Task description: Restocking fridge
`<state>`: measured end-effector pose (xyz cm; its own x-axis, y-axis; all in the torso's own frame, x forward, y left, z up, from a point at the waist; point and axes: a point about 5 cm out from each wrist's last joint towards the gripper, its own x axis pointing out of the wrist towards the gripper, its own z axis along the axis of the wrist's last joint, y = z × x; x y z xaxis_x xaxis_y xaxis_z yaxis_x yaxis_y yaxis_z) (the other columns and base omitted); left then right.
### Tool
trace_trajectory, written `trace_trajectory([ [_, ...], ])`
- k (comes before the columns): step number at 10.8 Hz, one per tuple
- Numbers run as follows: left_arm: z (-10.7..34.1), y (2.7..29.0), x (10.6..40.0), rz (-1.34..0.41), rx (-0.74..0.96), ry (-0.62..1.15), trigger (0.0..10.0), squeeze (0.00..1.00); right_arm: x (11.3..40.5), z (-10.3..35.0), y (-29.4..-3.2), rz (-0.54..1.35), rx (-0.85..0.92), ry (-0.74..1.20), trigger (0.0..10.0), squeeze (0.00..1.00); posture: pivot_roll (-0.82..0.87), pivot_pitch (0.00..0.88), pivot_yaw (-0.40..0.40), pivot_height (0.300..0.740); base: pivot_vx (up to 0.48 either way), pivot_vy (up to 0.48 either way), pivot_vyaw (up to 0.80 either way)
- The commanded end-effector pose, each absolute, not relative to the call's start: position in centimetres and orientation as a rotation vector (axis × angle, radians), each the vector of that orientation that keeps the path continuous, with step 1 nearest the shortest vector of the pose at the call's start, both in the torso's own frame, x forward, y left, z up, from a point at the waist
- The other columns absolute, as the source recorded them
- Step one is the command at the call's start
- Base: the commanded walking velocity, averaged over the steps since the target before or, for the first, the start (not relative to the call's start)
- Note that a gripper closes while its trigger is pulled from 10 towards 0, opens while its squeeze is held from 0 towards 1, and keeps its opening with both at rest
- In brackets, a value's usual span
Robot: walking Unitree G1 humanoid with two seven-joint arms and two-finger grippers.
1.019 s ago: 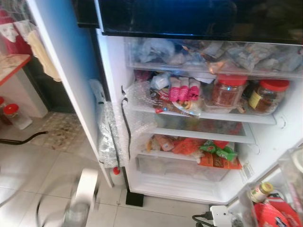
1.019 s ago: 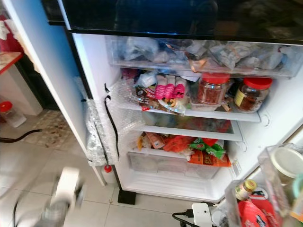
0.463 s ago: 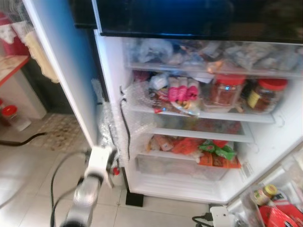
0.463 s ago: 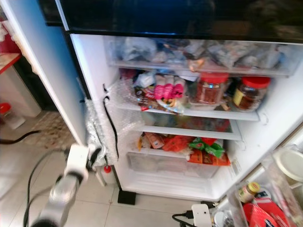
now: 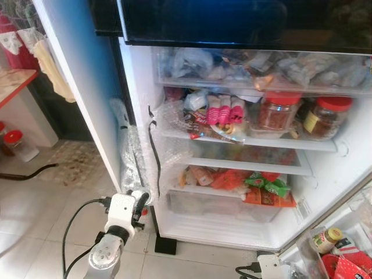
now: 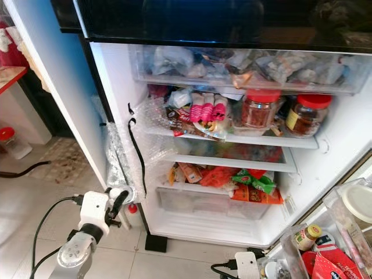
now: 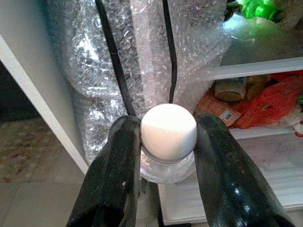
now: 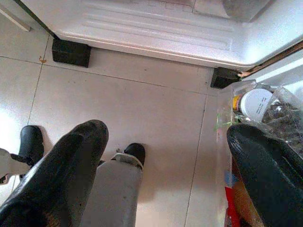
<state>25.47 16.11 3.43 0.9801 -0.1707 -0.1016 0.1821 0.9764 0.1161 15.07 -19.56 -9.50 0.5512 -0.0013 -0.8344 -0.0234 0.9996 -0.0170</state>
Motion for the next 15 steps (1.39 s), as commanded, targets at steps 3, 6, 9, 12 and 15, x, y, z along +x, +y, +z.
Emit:
trace_trajectory([
  [3, 4.12, 16.17, 26.05, -0.183, 0.098, 0.107, 10.0, 0.00, 15.03, -9.53, -19.61, 0.019, -0.029, 0.998, 10.0, 0.00, -0.09, 0.016, -0.009, 0.740, 0.000, 0.000, -0.47],
  [6, 3.80, 16.58, 26.10, -0.180, 0.103, 0.116, 10.0, 0.00, 15.01, -9.53, -19.67, 0.020, -0.032, 1.000, 10.0, 0.00, -0.09, 0.025, -0.011, 0.740, 0.000, 0.000, -0.73],
  [9, 3.91, 16.78, 26.26, -0.175, 0.103, 0.119, 10.0, 0.00, 15.00, -9.54, -19.69, 0.029, -0.036, 1.004, 10.0, 0.00, -0.09, 0.026, -0.012, 0.740, 0.000, 0.000, -0.72],
  [12, 3.97, 16.77, 26.32, -0.181, 0.107, 0.124, 10.0, 0.00, 15.00, -9.54, -19.67, 0.031, -0.036, 1.005, 10.0, 0.00, -0.09, 0.028, -0.011, 0.740, 0.000, 0.000, -0.70],
  [15, 4.02, 16.90, 26.44, -0.178, 0.116, 0.126, 10.0, 0.00, 15.02, -9.53, -19.62, 0.031, -0.036, 0.999, 10.0, 0.00, -0.09, 0.030, -0.007, 0.740, 0.000, 0.000, -0.21],
])
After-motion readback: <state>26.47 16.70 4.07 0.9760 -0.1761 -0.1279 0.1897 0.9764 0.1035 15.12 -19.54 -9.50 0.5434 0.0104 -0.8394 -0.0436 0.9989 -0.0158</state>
